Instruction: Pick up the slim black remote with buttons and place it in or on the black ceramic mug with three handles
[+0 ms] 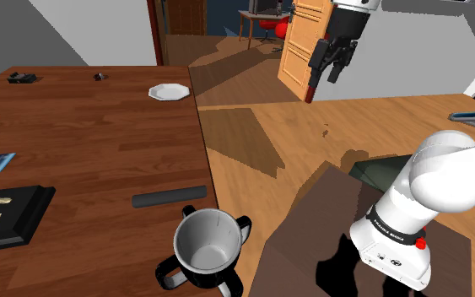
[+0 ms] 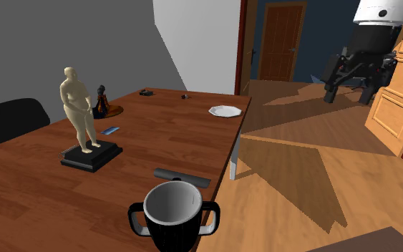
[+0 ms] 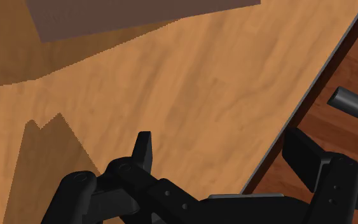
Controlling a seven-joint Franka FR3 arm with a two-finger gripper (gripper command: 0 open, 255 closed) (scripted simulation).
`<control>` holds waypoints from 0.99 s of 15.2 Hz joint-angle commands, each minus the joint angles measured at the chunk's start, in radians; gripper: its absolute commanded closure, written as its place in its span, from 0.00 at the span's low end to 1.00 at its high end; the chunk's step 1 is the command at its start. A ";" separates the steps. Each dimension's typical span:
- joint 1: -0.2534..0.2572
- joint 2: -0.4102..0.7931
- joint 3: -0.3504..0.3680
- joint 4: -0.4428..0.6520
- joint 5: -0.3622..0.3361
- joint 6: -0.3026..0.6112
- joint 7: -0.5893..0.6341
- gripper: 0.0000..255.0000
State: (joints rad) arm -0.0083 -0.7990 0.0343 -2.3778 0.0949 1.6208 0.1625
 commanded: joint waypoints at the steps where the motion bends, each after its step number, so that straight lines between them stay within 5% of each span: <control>1: 0.000 0.000 0.000 0.000 0.000 0.000 0.000 0.00; 15: 0.150 0.444 0.104 0.109 0.034 0.308 -0.198 0.00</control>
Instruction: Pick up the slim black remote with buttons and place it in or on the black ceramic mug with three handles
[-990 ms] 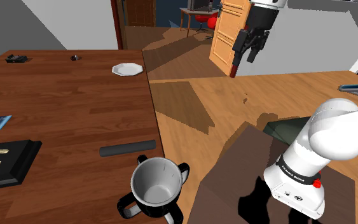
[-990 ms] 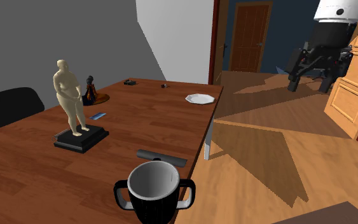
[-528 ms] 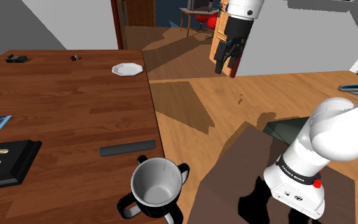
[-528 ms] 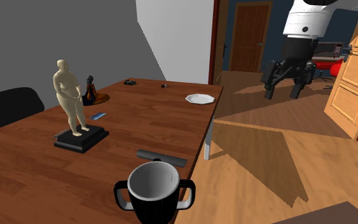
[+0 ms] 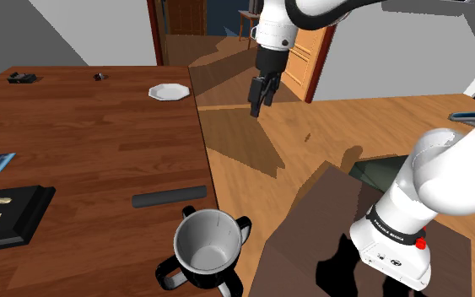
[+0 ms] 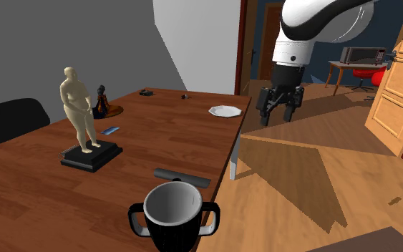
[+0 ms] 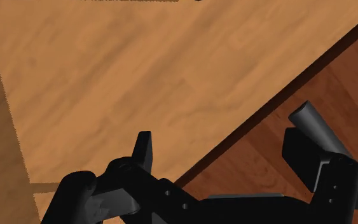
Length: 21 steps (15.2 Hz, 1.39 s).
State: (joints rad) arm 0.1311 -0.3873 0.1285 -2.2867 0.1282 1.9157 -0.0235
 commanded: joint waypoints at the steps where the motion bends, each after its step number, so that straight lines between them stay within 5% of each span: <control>1: 0.020 0.064 0.018 0.031 0.000 0.030 -0.024 0.00; 21: 0.211 0.677 0.193 0.407 -0.145 0.213 -0.196 0.00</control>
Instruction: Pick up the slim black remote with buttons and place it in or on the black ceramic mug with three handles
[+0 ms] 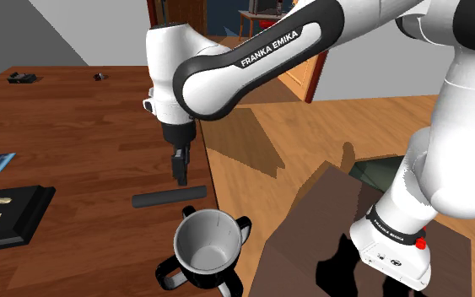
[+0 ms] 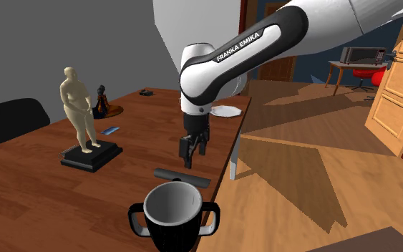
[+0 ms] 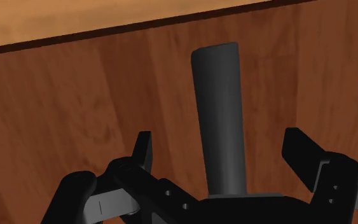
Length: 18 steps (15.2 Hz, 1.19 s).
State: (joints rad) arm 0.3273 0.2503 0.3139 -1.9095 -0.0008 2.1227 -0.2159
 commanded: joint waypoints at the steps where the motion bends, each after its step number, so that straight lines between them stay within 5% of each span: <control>1: 0.027 0.069 0.014 0.052 -0.028 0.009 -0.010 0.00; 17: 0.038 0.121 0.007 0.015 -0.047 0.096 0.001 0.00; 18: 0.038 0.121 0.007 0.015 -0.047 0.096 0.001 1.00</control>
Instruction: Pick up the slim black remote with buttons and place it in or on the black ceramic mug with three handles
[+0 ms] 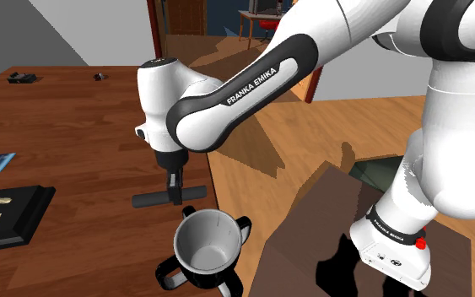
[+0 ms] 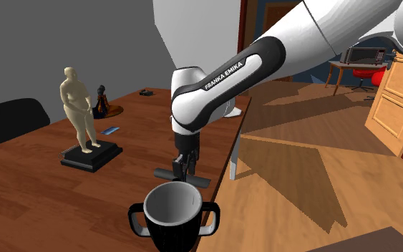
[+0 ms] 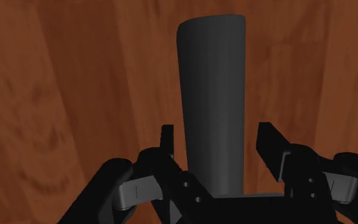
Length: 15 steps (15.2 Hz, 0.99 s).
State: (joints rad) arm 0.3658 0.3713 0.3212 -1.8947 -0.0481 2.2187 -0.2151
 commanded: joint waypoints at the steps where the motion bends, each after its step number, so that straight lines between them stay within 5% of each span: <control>1: 0.000 0.000 0.000 0.000 0.000 0.000 0.000 1.00; 15: -0.006 -0.042 0.007 0.027 0.015 -0.067 -0.006 1.00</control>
State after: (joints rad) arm 0.3609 0.3348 0.3270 -1.8755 -0.0352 2.1650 -0.2200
